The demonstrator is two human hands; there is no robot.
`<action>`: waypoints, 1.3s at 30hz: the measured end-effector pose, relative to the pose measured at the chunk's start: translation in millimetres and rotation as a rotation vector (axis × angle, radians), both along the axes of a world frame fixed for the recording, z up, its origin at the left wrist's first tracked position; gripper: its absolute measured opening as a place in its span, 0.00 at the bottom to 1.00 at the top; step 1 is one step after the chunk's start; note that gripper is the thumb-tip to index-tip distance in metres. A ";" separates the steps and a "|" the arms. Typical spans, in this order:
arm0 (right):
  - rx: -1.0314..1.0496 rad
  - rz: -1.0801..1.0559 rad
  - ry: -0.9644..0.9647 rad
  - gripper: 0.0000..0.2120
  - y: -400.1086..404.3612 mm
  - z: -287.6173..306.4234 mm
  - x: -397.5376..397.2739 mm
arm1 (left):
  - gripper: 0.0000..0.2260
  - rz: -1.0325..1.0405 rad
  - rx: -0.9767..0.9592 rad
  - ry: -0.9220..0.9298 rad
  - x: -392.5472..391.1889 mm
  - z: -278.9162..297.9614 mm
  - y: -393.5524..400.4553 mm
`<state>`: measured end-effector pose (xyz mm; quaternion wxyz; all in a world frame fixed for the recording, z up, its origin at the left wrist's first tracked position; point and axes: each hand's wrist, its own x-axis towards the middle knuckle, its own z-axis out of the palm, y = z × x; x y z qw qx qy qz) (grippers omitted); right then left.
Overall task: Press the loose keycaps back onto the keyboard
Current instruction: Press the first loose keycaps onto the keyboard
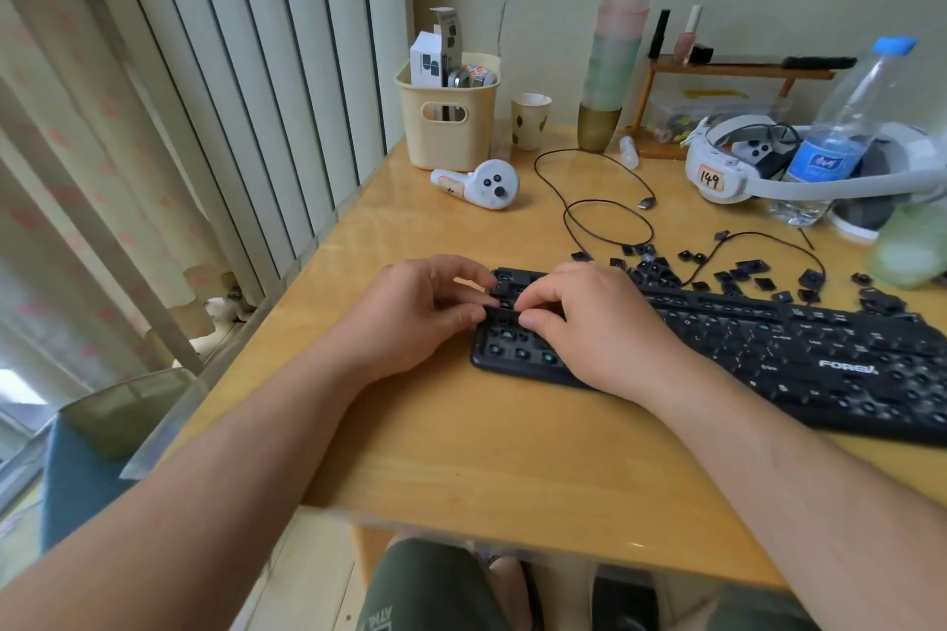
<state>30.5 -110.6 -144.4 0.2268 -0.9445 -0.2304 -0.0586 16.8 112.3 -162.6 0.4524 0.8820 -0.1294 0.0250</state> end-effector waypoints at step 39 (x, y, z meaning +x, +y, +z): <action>0.066 -0.014 -0.108 0.05 -1.8 -13.6 -14.9 | 0.04 -0.019 0.042 -0.022 3.3 -3.3 7.5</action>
